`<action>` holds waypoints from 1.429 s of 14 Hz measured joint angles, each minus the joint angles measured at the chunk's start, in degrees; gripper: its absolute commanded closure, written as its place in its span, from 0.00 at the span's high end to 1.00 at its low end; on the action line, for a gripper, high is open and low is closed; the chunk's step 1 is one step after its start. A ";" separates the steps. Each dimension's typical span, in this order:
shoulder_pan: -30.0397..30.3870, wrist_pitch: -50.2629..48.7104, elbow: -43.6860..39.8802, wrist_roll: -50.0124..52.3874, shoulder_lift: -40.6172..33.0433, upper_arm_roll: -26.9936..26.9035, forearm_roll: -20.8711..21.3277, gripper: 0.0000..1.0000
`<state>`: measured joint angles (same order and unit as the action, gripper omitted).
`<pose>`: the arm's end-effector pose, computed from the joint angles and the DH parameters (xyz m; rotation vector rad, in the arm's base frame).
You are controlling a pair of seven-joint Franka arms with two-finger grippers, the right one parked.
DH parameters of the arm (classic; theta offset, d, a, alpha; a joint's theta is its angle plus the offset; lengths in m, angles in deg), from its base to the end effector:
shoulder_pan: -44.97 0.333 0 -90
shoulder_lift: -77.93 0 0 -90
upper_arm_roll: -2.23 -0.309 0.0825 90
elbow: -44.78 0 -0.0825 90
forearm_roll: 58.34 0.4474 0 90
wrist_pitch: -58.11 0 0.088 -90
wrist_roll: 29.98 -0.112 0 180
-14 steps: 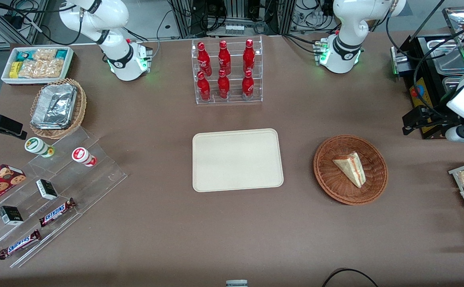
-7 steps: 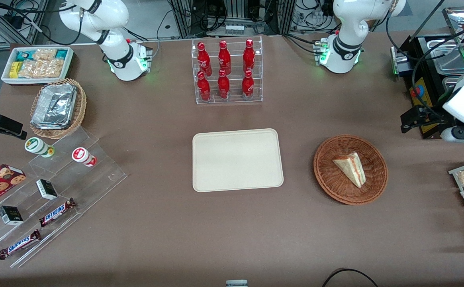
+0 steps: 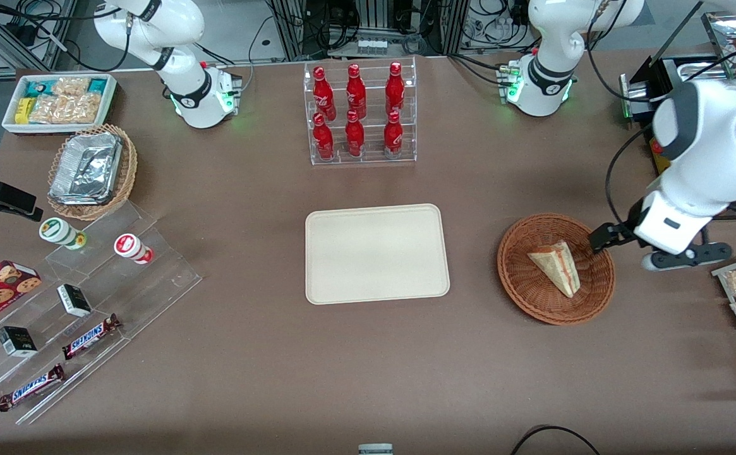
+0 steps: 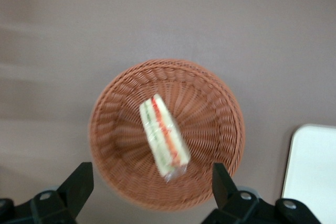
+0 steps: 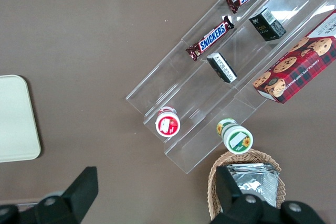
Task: Place sandwich from basket to tray
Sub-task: 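Lower the open left gripper over the sandwich in the wicker basket, then close the left gripper on the wrapped sandwich and lift it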
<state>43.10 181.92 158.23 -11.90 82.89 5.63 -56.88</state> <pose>0.6373 -0.0572 0.3903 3.1178 0.3299 0.1504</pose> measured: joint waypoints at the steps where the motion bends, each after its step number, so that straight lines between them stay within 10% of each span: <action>1: -0.02 4.87 3.30 3.81 0.00 0.51 0.00 1.00; 13: -0.25 29.83 20.70 20.65 5.50 1.70 0.00 0.99; 14: -0.25 30.91 20.76 20.69 6.83 1.70 0.00 0.89; 17: -0.23 32.39 20.70 20.90 9.39 1.68 0.00 0.00; 20: -0.22 32.55 19.90 21.38 9.33 1.62 0.00 0.00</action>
<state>42.88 214.47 178.13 9.48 92.22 7.25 -56.87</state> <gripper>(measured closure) 0.454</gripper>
